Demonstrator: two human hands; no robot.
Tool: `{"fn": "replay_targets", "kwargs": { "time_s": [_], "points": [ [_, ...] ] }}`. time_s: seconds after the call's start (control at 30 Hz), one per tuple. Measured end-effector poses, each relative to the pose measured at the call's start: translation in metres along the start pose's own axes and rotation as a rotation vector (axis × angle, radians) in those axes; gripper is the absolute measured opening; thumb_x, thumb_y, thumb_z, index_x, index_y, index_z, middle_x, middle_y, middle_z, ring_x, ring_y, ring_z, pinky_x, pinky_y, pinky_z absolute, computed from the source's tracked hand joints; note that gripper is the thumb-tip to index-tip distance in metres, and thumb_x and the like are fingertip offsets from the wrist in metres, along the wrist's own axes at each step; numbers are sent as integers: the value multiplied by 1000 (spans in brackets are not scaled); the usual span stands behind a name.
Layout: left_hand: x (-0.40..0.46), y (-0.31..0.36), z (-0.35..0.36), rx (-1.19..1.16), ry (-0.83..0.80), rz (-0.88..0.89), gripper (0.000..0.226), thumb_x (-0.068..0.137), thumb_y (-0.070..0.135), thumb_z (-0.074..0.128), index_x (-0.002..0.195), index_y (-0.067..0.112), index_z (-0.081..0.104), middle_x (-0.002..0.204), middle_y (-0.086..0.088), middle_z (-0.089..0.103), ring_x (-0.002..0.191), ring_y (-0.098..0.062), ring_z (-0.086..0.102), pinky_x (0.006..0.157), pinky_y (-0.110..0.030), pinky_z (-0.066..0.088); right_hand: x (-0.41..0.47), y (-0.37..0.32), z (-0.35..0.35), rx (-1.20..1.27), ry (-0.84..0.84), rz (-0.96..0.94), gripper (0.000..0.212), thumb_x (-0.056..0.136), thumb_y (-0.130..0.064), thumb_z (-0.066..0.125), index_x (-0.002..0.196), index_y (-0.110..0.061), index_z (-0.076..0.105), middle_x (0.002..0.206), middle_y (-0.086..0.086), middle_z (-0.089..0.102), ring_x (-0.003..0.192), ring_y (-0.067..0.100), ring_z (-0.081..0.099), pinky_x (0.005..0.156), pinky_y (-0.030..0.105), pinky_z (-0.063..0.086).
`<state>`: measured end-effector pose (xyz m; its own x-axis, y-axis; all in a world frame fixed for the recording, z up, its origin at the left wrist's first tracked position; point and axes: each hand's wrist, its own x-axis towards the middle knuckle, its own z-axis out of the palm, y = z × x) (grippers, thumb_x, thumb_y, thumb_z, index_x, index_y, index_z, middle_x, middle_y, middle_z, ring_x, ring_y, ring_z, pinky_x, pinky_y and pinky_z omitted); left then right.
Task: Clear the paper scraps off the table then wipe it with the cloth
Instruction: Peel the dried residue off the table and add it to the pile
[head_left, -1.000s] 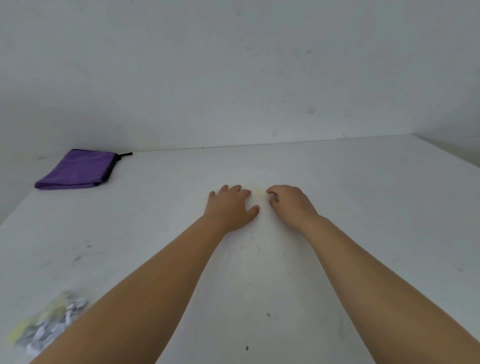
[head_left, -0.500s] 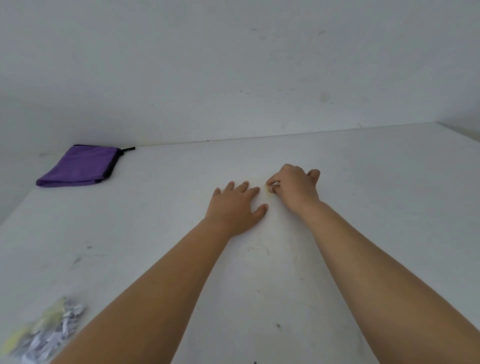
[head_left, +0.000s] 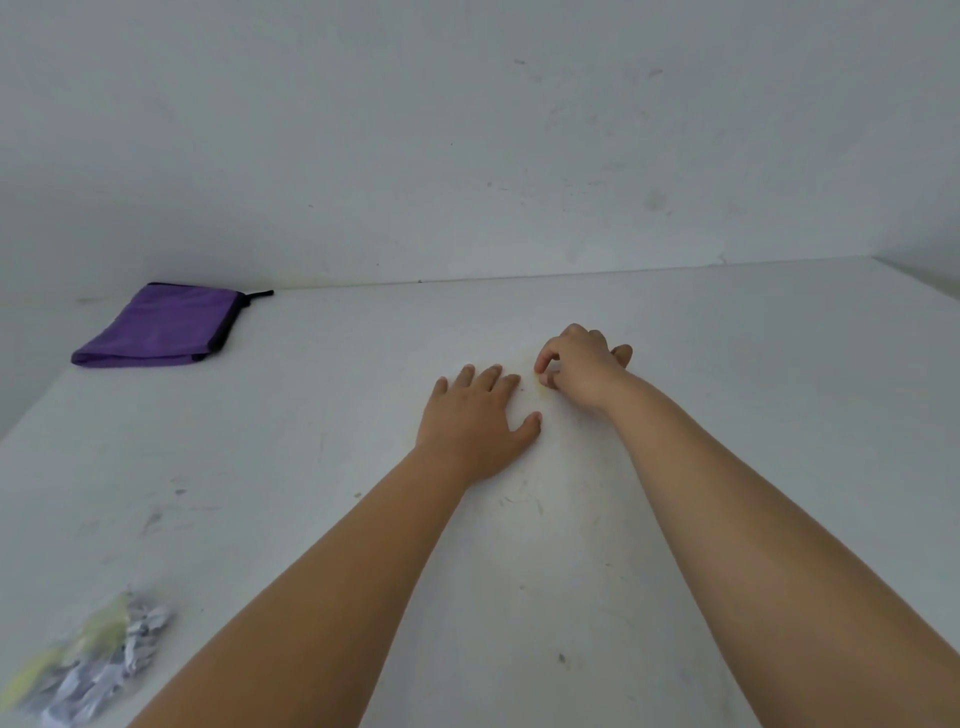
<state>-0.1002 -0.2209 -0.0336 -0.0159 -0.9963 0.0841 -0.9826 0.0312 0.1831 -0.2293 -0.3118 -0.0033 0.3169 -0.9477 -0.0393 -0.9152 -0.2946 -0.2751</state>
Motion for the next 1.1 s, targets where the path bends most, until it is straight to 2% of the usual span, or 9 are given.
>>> {"fn": "replay_targets", "kwargs": {
  "time_s": [0.1, 0.33, 0.5, 0.93, 1.03, 1.1],
  "points": [
    [-2, -1, 5, 10, -15, -7, 65, 91, 60, 24, 148, 28, 20, 157, 5, 16, 146, -21, 9, 118, -43, 10, 0, 1, 1, 16, 11, -12, 21, 88, -15, 55, 93, -32, 67, 108, -4, 43, 112, 21, 39, 79, 35, 20],
    [-1, 1, 4, 25, 14, -1, 65, 91, 60, 25, 147, 27, 24, 156, 3, 21, 145, -23, 13, 117, -44, 13, -1, 3, -1, -3, 52, -38, 16, 86, -18, 60, 88, -31, 69, 113, -5, 47, 112, 18, 39, 78, 35, 17],
    [-2, 1, 5, 37, 38, 4, 64, 91, 60, 24, 146, 27, 26, 155, 2, 23, 144, -24, 15, 115, -44, 16, -3, 7, 2, -10, 74, -55, 13, 88, -25, 59, 95, -34, 66, 118, -7, 45, 114, 16, 37, 82, 35, 17],
    [-2, 1, 3, 46, 35, 17, 63, 91, 59, 25, 145, 26, 28, 155, 2, 24, 144, -24, 17, 114, -44, 18, 3, 3, -1, -62, 9, -62, 17, 85, -14, 59, 85, -30, 65, 114, -8, 44, 112, 18, 37, 80, 36, 18],
    [-1, 0, 4, 49, 35, 19, 63, 91, 59, 25, 145, 26, 28, 154, 1, 25, 144, -25, 17, 114, -44, 18, -1, 7, 1, -20, 84, -82, 12, 87, -23, 61, 94, -33, 63, 115, -9, 43, 114, 16, 38, 81, 34, 16],
    [0, -1, 6, 55, 40, 18, 64, 91, 59, 25, 145, 26, 29, 154, 1, 26, 143, -25, 18, 113, -45, 19, -5, 10, 4, -27, 127, -124, 19, 90, -24, 58, 104, -34, 66, 117, -11, 46, 114, 14, 37, 78, 32, 11]
  ]
}}
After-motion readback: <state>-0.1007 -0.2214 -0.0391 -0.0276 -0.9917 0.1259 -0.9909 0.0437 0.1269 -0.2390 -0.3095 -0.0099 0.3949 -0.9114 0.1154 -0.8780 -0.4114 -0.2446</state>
